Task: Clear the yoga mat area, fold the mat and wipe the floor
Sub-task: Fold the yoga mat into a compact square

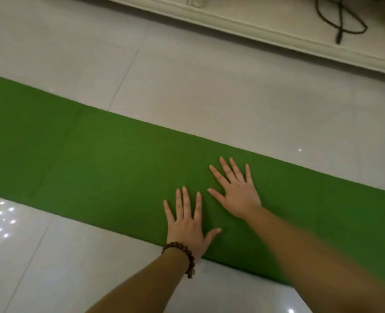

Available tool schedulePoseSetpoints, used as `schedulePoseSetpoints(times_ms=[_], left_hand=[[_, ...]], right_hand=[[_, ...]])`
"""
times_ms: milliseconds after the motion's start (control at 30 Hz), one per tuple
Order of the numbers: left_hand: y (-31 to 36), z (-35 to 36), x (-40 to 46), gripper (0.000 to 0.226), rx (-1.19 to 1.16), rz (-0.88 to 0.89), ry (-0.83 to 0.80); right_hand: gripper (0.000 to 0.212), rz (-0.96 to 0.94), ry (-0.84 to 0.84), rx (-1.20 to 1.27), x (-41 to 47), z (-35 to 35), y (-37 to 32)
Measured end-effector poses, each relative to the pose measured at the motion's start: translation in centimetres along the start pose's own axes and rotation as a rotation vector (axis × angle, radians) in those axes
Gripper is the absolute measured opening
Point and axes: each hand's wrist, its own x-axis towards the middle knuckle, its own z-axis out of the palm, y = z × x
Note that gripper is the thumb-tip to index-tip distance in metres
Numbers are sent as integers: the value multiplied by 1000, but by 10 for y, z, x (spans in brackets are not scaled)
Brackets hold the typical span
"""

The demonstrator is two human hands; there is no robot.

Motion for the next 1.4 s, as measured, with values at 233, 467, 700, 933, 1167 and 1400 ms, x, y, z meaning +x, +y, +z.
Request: schedulePoseSetpoints(times_ms=[233, 467, 700, 933, 1167, 1400], left_hand=[[79, -5, 18, 98, 238, 274, -125], [206, 15, 0, 109, 203, 586, -221], [292, 39, 4, 117, 309, 572, -151], [292, 45, 9, 124, 309, 542, -101], [293, 45, 5, 125, 317, 524, -105], [288, 45, -9, 108, 359, 545, -69]], right_hand=[[65, 128, 32, 66, -63, 30, 84], [63, 246, 48, 144, -130, 58, 186], [59, 485, 95, 178, -213, 100, 283], [60, 1045, 47, 329, -320, 139, 345], [62, 1368, 5, 665, -342, 131, 352], [62, 1106, -14, 522, -313, 117, 279]])
